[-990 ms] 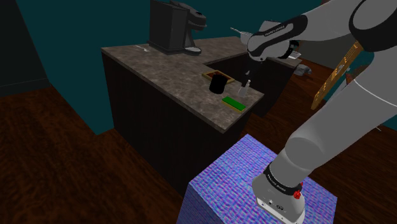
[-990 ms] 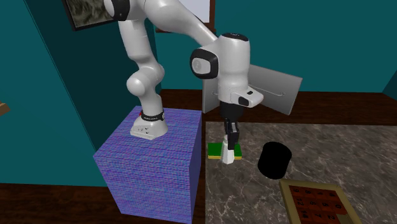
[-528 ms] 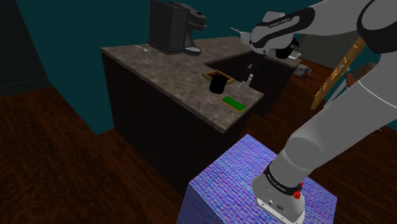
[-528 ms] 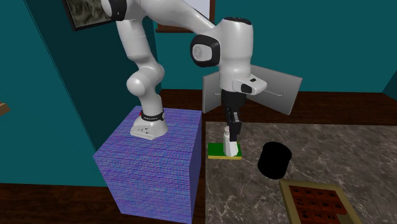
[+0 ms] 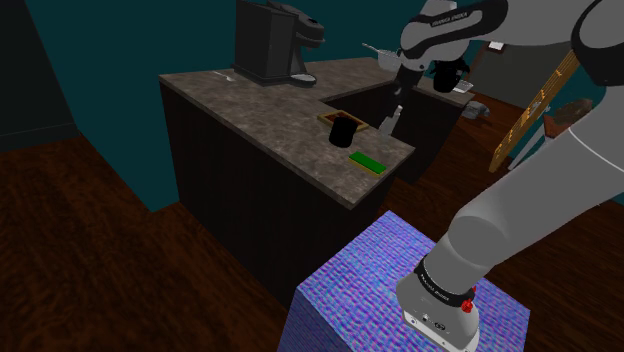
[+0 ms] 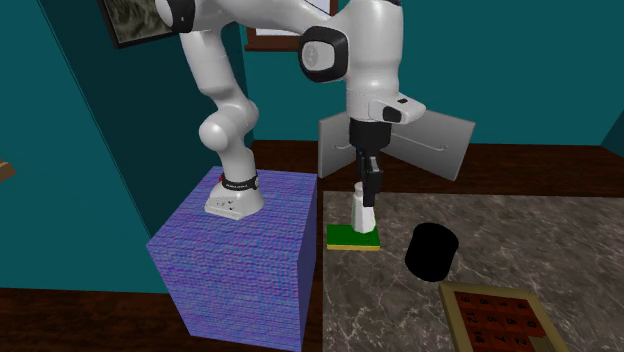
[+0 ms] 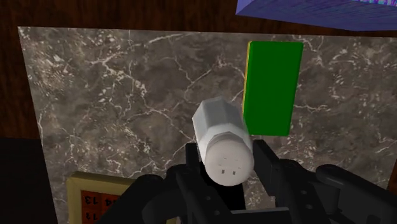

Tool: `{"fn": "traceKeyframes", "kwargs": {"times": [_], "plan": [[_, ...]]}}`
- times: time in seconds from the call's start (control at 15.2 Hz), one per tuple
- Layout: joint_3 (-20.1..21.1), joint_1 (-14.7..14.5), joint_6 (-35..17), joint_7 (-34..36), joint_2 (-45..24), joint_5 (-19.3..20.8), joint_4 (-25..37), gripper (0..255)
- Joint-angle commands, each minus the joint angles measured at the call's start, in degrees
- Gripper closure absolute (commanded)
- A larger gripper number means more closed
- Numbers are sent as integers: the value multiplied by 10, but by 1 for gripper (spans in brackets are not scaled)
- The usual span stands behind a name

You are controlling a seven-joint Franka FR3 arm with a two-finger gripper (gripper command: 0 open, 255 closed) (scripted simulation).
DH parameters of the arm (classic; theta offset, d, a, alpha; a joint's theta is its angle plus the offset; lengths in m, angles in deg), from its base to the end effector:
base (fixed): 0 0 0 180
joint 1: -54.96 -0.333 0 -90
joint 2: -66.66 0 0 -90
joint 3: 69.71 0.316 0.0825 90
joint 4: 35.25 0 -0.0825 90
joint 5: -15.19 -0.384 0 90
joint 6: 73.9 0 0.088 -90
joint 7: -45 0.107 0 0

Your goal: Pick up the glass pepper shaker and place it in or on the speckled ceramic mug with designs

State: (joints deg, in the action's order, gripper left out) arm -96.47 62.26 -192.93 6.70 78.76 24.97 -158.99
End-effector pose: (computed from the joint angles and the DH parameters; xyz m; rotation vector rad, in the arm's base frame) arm 0.4094 -0.2994 0.4876 3.0193 0.2309 0.0824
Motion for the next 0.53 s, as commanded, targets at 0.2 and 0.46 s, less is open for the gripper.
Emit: {"fn": "traceKeyframes", "kwargs": {"times": [0.2,0.46], "plan": [[4,-1,38,0,10,1,28,255],[7,-6,61,1,-7,-8,67,255]]}}
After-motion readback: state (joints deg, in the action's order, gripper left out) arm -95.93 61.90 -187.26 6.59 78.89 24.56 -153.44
